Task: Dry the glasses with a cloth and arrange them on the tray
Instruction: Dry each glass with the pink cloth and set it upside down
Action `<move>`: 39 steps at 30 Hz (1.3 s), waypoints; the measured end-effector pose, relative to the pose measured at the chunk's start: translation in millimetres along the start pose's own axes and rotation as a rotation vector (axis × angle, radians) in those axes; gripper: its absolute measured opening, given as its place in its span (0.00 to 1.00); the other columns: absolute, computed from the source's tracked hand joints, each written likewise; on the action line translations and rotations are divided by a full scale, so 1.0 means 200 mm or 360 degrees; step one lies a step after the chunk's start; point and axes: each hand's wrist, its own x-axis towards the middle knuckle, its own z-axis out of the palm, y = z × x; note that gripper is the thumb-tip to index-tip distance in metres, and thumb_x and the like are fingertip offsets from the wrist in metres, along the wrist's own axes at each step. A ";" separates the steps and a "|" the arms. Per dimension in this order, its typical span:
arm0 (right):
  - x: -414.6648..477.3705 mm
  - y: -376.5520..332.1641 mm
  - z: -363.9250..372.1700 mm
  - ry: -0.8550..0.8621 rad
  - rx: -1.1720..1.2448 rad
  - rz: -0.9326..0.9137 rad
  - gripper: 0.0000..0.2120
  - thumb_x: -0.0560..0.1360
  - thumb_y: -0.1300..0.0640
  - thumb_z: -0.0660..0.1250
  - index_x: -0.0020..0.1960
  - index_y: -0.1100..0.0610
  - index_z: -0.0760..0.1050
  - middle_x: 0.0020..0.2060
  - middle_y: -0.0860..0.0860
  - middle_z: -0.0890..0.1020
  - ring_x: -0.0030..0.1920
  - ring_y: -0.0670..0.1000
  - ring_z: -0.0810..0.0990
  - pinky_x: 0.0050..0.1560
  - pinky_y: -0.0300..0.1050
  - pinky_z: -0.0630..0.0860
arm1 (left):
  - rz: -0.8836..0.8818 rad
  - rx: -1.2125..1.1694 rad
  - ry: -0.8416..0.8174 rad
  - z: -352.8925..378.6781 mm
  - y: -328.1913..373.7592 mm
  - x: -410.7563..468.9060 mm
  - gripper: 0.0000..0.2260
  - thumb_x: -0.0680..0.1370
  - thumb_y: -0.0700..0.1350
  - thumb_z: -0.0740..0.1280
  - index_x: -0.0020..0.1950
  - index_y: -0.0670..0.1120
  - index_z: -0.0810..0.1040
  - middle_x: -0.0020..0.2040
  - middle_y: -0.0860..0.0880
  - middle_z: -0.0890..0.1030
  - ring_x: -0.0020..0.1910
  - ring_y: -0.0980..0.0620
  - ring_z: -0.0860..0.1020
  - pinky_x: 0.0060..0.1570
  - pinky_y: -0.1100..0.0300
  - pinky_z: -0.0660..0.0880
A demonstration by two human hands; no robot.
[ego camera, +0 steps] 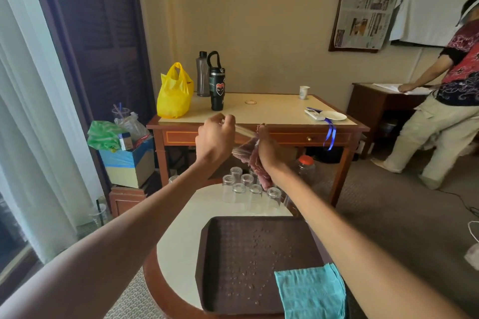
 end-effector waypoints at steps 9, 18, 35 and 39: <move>-0.05 -0.05 -0.16 -0.1013 0.0224 0.0914 0.27 0.82 0.38 0.50 0.46 0.62 0.71 0.31 0.55 0.74 0.20 0.45 0.67 0.17 0.34 0.64 | 0.1431 0.0375 -0.0135 -0.05 -0.11 -0.06 0.13 0.82 0.52 0.57 0.48 0.45 0.76 0.43 0.50 0.78 0.32 0.49 0.74 0.31 0.57 0.71; -0.04 -0.01 0.03 0.0023 0.0076 -0.0034 0.33 0.86 0.45 0.43 0.43 0.65 0.78 0.24 0.49 0.80 0.24 0.45 0.77 0.32 0.36 0.75 | -0.0159 -0.0280 -0.0018 0.00 -0.09 0.02 0.20 0.73 0.57 0.58 0.45 0.43 0.81 0.41 0.44 0.84 0.45 0.39 0.82 0.46 0.39 0.81; -0.01 0.30 0.06 -0.0005 0.0026 0.0453 0.48 0.67 0.19 0.55 0.72 0.54 0.71 0.67 0.58 0.76 0.64 0.57 0.78 0.68 0.59 0.73 | 0.0303 0.0602 0.0155 -0.14 -0.34 -0.03 0.13 0.81 0.56 0.65 0.55 0.47 0.76 0.55 0.47 0.81 0.45 0.49 0.77 0.42 0.55 0.73; 0.00 0.43 0.11 0.0029 0.0021 0.0604 0.48 0.63 0.16 0.51 0.64 0.50 0.77 0.64 0.58 0.79 0.63 0.58 0.79 0.68 0.62 0.73 | 0.0218 0.0812 0.0038 -0.19 -0.50 -0.07 0.16 0.81 0.58 0.65 0.57 0.47 0.77 0.57 0.47 0.81 0.44 0.50 0.77 0.40 0.58 0.70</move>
